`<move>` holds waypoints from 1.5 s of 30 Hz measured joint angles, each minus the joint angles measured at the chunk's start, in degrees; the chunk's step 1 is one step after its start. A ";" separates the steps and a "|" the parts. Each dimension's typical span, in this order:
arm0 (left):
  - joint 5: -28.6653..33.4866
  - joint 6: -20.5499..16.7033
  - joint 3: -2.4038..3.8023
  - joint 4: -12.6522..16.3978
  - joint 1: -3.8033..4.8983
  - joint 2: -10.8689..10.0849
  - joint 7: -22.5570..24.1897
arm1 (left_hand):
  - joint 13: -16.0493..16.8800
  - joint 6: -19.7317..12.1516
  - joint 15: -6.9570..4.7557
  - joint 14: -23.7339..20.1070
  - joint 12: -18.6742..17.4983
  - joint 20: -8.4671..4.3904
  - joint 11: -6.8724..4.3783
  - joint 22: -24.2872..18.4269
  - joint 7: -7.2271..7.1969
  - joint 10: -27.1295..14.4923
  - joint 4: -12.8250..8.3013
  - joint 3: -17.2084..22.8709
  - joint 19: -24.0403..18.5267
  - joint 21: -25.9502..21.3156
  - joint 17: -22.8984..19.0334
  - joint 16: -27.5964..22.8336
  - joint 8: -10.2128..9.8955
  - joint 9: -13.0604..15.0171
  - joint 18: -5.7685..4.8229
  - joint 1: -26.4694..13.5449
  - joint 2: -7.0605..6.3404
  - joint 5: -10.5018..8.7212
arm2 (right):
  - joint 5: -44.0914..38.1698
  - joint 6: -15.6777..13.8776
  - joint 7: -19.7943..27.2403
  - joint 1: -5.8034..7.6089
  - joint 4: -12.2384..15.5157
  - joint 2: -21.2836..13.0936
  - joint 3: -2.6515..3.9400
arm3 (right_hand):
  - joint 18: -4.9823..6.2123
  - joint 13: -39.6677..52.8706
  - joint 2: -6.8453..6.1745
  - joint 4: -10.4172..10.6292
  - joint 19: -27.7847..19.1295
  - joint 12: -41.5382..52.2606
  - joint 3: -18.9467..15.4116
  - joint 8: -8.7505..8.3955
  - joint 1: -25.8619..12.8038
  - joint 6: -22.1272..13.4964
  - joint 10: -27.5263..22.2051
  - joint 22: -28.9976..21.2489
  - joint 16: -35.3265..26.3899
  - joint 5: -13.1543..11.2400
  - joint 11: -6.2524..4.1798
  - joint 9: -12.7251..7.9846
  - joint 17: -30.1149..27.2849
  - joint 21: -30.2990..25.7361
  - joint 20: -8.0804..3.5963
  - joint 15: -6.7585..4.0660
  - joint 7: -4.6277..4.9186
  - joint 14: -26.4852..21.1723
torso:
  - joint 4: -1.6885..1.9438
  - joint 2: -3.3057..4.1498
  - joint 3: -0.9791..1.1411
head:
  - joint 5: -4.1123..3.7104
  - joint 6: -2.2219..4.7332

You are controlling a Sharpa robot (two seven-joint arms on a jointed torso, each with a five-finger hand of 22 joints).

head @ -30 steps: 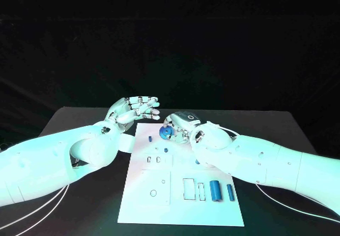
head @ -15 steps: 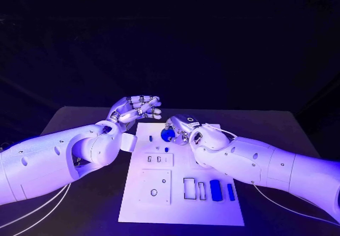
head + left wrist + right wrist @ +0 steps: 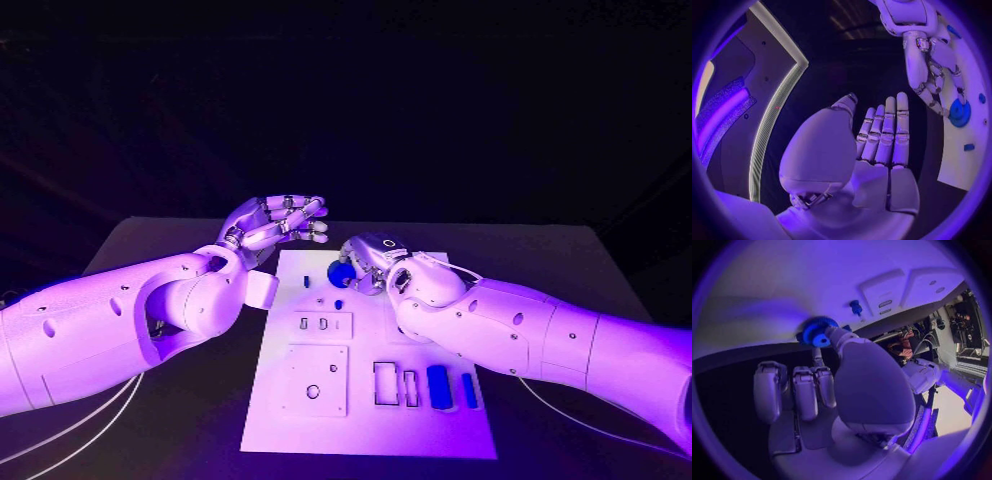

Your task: Assemble the parts on the task board

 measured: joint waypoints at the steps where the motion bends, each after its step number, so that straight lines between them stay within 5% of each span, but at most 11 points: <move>1: 0.00 0.00 0.00 0.01 0.00 0.00 -0.01 | 0.00 0.00 0.00 0.00 0.00 0.13 0.00 0.00 0.00 0.00 0.00 0.00 -0.13 0.00 0.04 -0.23 0.00 0.02 0.00 0.00 0.00 0.00 | 0.12 0.09 -0.02 -0.03 -0.20 0.02 -0.04 | 0.01 0.00 0.05 0.87 0.01 -0.06 -1.96 -1.09 -1.33 -1.03 0.02 0.00 0.00 -0.21 0.41 -0.42 0.00 0.00 0.46 0.40 0.44 -0.03 | 0.00 0.00 0.00 | -0.01 0.00; 4: 0.00 0.01 0.00 0.03 0.00 -0.01 -0.04 | 0.00 0.00 0.00 0.00 0.00 0.22 0.00 0.00 0.00 0.00 0.00 0.00 -0.22 0.00 0.16 -0.35 0.00 0.09 0.00 0.00 0.00 0.00 | 0.66 0.57 -0.02 -0.10 -0.68 0.14 -0.07 | 0.02 0.00 1.42 3.03 0.01 -0.36 -7.08 -2.29 -3.64 -1.36 0.03 0.00 0.00 0.13 0.58 -0.66 0.00 -0.29 0.61 0.48 0.61 -0.11 | -0.01 0.02 -0.01 | -0.06 -0.01; 10: 0.00 0.01 0.00 0.05 0.00 -0.04 -0.08 | 0.00 0.00 0.00 0.00 0.00 0.21 0.00 0.00 0.00 0.00 0.00 0.00 -0.21 0.00 0.16 -0.35 0.00 0.08 0.00 0.00 0.00 0.00 | 1.93 1.94 0.20 -0.07 -1.06 0.45 -0.06 | 0.03 0.00 3.93 3.70 0.01 -0.36 -12.75 -2.96 -7.93 -0.63 0.03 -0.01 0.00 0.97 0.58 -0.69 -0.01 -0.51 0.61 0.48 0.53 -0.11 | 0.01 0.03 -0.02 | -0.15 -0.02; 23: -0.01 0.01 0.00 0.15 0.01 -0.29 -0.14 | 0.00 0.00 0.00 0.00 0.00 0.21 0.00 0.04 0.00 0.00 0.00 0.00 -0.22 0.00 0.15 -0.35 0.00 0.08 0.00 0.00 0.00 0.00 | 3.90 3.31 0.96 -0.06 0.21 -1.23 -0.06 | 0.04 0.00 5.37 3.30 0.01 -0.36 -12.47 -2.70 -8.60 1.37 0.03 -0.01 0.00 1.40 0.58 -0.35 -0.01 -0.50 0.61 0.48 -0.01 -0.10 | 0.00 0.02 -0.02 | -0.20 -0.09; 29: -0.01 0.01 0.00 0.08 0.01 -0.82 -0.14 | 0.00 0.00 0.00 0.00 0.00 0.21 0.00 0.04 0.00 0.00 0.00 0.00 -0.21 0.00 0.22 -0.35 0.00 0.08 0.00 0.00 0.00 0.00 | 5.21 -1.82 2.34 -0.02 5.33 -5.98 0.42 | 0.05 0.00 4.50 2.99 0.01 -0.13 -12.16 -2.71 -7.28 1.45 0.03 0.03 0.00 1.40 0.58 -0.47 -0.02 -0.50 0.61 0.47 -0.08 -0.10 | -0.22 -0.09 0.08 | -0.02 0.01; 34: -0.01 0.00 0.00 -0.05 0.00 -1.20 -0.14 | 0.00 0.00 0.00 0.00 0.00 0.21 0.00 0.04 0.00 0.00 0.00 0.00 -0.21 0.00 0.22 -0.35 0.00 0.07 0.00 0.00 0.00 0.00 | 8.00 -5.65 4.27 1.37 11.69 -12.29 1.09 | 0.05 0.00 3.93 2.98 0.01 -0.13 -11.81 -3.17 -5.95 1.45 0.03 0.03 0.00 3.40 0.58 -0.54 -0.02 -1.20 0.61 0.47 -0.08 -0.10 | -0.59 -0.31 0.19 | 0.04 0.14; 39: -0.01 0.00 -0.01 -0.09 0.00 -1.68 -0.14 | 0.00 0.00 0.00 0.00 0.00 0.21 0.00 0.03 0.00 0.00 0.00 0.00 -0.21 0.00 0.22 -0.35 0.00 0.07 0.00 0.00 0.00 0.00 | 13.38 -4.74 7.24 3.54 14.50 -19.50 1.38 | 0.05 -0.01 3.70 2.20 0.01 -0.69 -10.25 -3.50 -2.66 1.30 0.03 0.02 0.00 3.68 0.58 -0.54 -0.03 -2.00 0.61 0.47 0.06 -0.10 | -1.16 -0.65 0.30 | -0.12 0.02; 45: -0.01 0.00 -0.01 -0.18 0.01 -1.88 -0.14 | 0.00 0.00 0.00 0.00 0.00 0.21 0.00 0.03 0.00 0.00 0.00 0.00 -0.21 0.00 0.21 -0.35 0.00 0.07 0.00 0.00 0.00 0.00 | 20.66 -0.20 14.32 4.19 14.27 -26.32 1.35 | 0.05 -0.01 2.56 1.95 -1.46 -2.28 -10.20 -4.72 -0.40 -0.18 -0.99 0.02 0.00 1.92 0.99 -0.90 -0.03 -4.04 0.98 0.47 0.85 -0.10 | -1.82 -0.99 0.49 | -0.33 -0.26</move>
